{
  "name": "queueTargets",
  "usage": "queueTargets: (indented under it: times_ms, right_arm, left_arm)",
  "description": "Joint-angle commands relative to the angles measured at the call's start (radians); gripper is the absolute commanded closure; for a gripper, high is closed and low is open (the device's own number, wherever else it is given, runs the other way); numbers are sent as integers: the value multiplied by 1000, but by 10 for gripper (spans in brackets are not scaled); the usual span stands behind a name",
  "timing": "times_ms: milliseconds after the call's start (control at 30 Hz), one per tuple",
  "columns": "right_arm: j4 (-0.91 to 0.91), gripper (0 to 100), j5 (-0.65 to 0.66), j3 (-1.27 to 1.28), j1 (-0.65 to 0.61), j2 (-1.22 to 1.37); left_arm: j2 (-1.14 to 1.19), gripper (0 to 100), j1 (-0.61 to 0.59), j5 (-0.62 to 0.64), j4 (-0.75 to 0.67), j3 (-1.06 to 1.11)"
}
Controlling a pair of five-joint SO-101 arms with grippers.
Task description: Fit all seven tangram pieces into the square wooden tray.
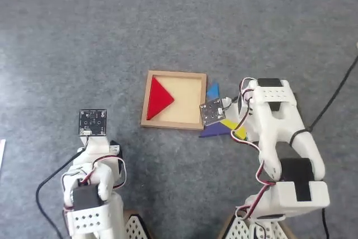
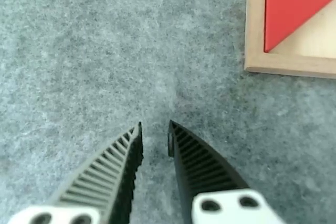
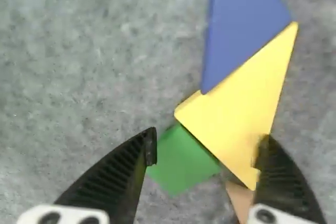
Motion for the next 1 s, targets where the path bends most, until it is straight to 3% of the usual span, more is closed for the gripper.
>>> queueTargets:
  times_ms: [0,800,967]
  right_arm:
    - [-16,560,-28,-26,-21,-30]
    - [-153,542,-68,-32,-4,127]
    - [-153,638,-66,-32,-8,127]
  left_arm:
    - [-18,919,6,0,3,-12]
    - [-18,919,6,0,3,-12]
    - [-18,919,6,0,3,-12]
